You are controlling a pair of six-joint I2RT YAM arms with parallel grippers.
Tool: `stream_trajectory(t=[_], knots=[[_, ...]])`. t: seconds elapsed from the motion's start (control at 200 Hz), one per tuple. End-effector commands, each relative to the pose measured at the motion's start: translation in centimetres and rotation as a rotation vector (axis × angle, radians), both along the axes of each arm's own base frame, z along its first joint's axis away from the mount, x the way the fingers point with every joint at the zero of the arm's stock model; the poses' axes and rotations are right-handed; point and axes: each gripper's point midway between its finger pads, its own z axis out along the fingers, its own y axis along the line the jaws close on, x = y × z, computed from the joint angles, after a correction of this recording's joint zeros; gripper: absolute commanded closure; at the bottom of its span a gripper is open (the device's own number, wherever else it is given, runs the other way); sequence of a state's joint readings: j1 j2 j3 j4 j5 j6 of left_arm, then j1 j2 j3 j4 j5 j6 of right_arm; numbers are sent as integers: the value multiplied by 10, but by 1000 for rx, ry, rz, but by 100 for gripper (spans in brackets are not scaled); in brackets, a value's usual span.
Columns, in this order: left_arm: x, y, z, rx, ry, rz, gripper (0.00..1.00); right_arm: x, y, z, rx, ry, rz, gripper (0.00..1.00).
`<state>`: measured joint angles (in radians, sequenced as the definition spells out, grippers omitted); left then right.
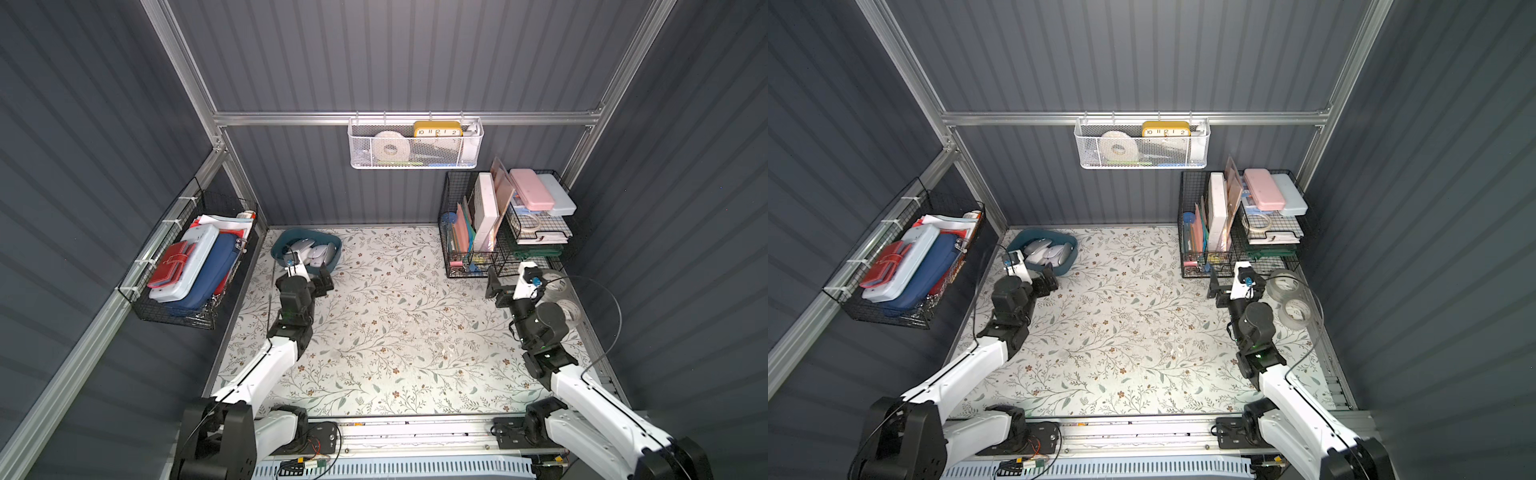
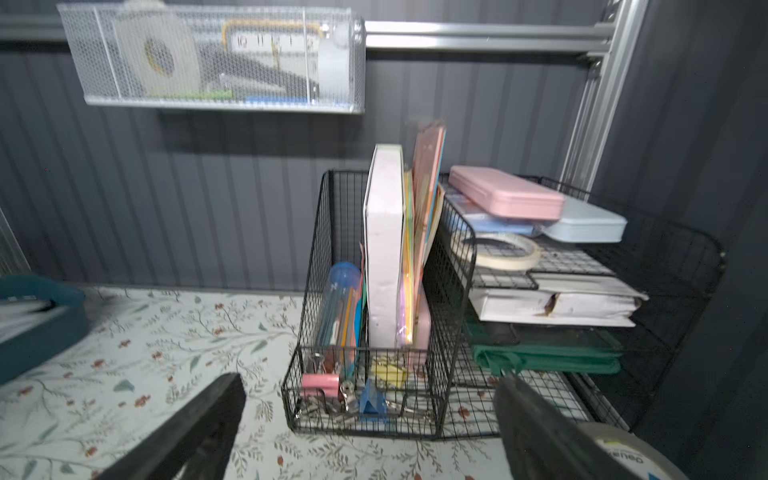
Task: Take out the mouse from the storage box
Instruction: Move the storage box to the center of the board.
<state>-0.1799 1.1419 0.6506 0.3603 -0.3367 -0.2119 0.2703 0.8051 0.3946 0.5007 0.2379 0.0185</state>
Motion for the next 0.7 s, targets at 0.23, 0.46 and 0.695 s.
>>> stream_trajectory(t=[0.23,0.46,0.695], knots=[[-14,-1,-18,-242,368,113,0,-42,-46,9,373,216,-187,1],[1,-19,-27,-242,429,24,1,-31,-28,-2,383,331,-113,1],[37,-26,-56,-307,623,115,1,-9,-1,-22,372,472,-28,1]])
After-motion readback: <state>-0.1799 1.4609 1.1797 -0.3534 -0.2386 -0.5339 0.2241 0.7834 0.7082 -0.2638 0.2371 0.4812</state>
